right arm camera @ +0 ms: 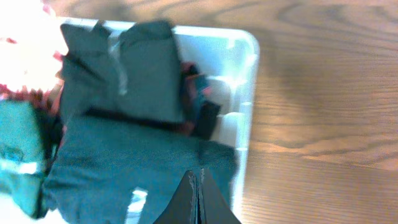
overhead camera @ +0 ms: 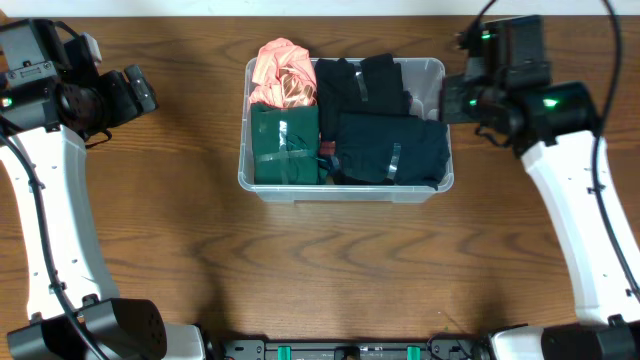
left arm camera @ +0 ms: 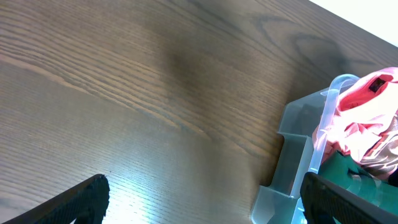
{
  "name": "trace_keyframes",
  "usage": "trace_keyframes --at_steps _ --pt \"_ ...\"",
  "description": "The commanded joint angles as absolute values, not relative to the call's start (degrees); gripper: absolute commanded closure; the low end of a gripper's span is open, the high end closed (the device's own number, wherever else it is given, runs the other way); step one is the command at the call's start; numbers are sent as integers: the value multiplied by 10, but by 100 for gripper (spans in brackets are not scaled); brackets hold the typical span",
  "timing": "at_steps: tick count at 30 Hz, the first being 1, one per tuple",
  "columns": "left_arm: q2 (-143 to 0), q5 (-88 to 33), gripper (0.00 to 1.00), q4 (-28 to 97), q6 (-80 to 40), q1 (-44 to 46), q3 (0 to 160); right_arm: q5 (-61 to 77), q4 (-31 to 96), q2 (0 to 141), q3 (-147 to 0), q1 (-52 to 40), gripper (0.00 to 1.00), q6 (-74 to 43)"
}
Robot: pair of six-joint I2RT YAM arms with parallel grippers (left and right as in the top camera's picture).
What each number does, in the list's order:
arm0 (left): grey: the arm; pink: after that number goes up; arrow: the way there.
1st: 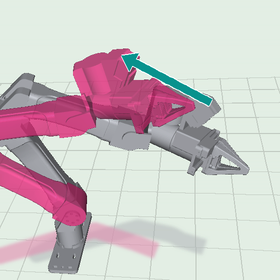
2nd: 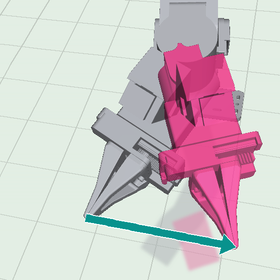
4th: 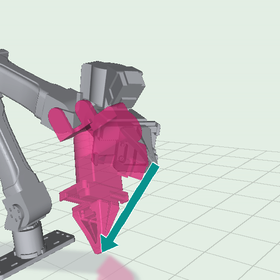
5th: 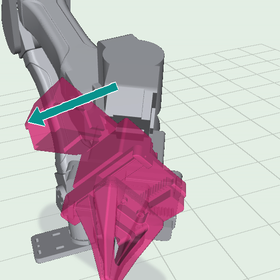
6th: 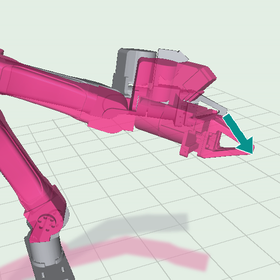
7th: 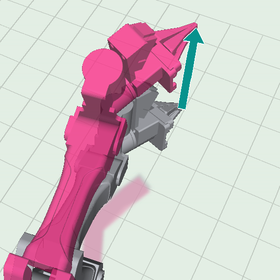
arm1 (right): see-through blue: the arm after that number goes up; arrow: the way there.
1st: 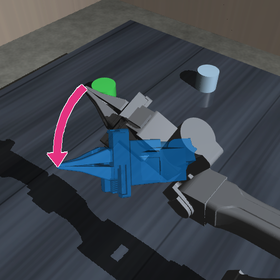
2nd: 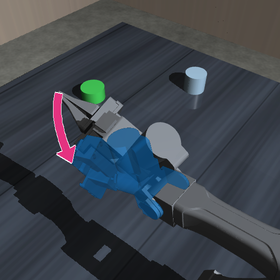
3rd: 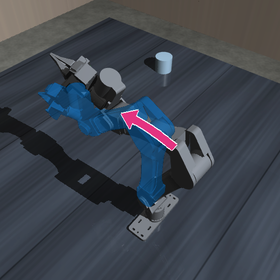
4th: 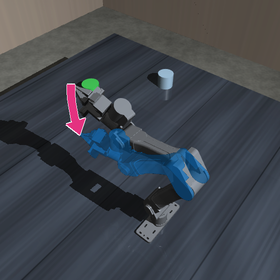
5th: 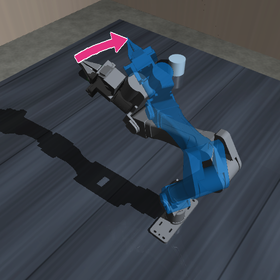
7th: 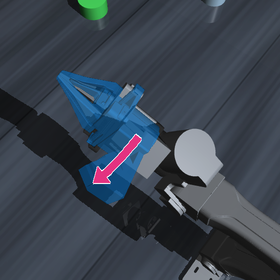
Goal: Pack container
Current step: 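Press and tuck the navy garment flat in the bin with the right gripper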
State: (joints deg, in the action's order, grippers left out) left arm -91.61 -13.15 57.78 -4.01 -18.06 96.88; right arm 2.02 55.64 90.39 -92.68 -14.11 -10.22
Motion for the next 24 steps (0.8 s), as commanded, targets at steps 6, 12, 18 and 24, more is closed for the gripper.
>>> trace_keyframes --at_steps 6,12,18,24 --pt "-917 -131 2 578 -30 -183 966 20 568 1031 -918 -218 99 -96" --pt "-917 -131 2 578 -30 -183 966 20 565 1124 -918 -250 99 -98" --pt "-917 -131 2 578 -30 -183 966 20 562 1138 -923 -247 99 -98" --pt "-917 -131 2 578 -30 -183 966 19 592 1079 -978 -223 96 -97"
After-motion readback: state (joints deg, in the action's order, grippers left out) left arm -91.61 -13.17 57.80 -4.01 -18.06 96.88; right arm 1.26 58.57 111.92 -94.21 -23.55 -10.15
